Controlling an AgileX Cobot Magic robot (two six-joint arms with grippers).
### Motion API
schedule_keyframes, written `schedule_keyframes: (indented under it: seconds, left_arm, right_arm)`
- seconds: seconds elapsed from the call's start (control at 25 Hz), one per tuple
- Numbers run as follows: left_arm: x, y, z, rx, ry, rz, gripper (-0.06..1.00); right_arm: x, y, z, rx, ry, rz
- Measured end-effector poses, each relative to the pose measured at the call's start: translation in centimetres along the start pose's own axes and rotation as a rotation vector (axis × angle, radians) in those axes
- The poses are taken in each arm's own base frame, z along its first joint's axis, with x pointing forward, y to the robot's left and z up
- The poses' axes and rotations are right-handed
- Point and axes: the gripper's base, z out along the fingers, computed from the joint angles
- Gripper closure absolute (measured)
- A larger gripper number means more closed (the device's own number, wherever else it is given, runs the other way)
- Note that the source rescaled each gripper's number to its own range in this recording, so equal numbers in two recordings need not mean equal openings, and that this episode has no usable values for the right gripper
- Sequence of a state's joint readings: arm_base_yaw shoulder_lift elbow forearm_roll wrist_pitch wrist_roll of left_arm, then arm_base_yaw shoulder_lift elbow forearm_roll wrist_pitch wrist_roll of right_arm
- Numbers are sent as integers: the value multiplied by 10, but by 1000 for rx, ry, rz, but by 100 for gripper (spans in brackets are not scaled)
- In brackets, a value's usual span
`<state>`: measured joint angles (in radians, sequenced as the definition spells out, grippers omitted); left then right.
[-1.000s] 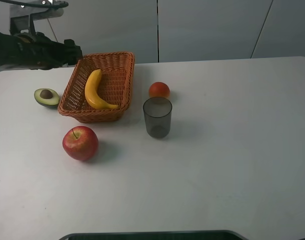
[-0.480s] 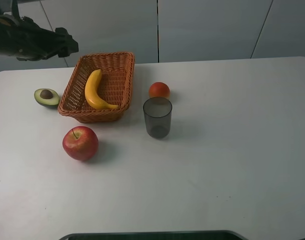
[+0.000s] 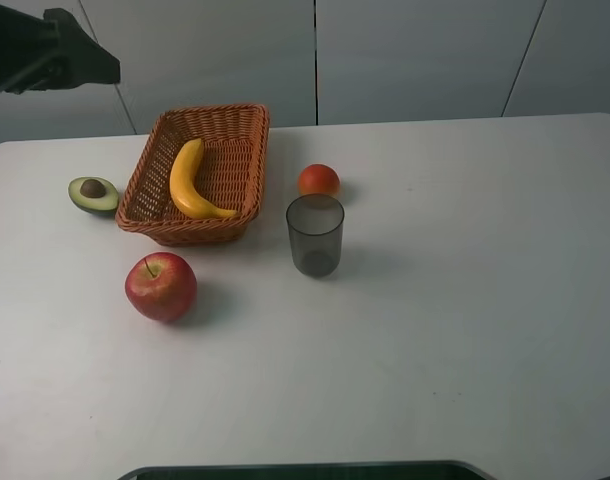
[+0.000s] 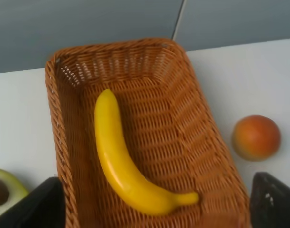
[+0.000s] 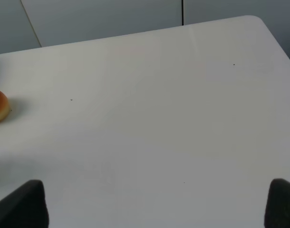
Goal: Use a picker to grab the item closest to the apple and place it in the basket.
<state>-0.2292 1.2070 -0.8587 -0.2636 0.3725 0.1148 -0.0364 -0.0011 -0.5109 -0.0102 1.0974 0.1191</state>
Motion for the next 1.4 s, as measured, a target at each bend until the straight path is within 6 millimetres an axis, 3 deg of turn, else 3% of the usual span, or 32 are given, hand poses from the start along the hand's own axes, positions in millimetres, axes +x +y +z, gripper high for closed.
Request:
schedule_keyframes:
  seconds: [0.32, 0.72, 1.08, 1.4]
  left_arm:
    - [4, 0, -73, -66, -29, 7, -5]
    - [35, -2, -160, -87, -66, -5, -5]
    - [74, -1, -215, -98, -118, -6, -5]
    - [127, 3, -239, -71, -209, -9, -5]
  right_arm:
    - [0, 0, 0, 0, 0, 0]
    - [0, 0, 0, 0, 0, 0]
    - [0, 0, 0, 0, 0, 0]
    - [0, 0, 0, 0, 0, 0]
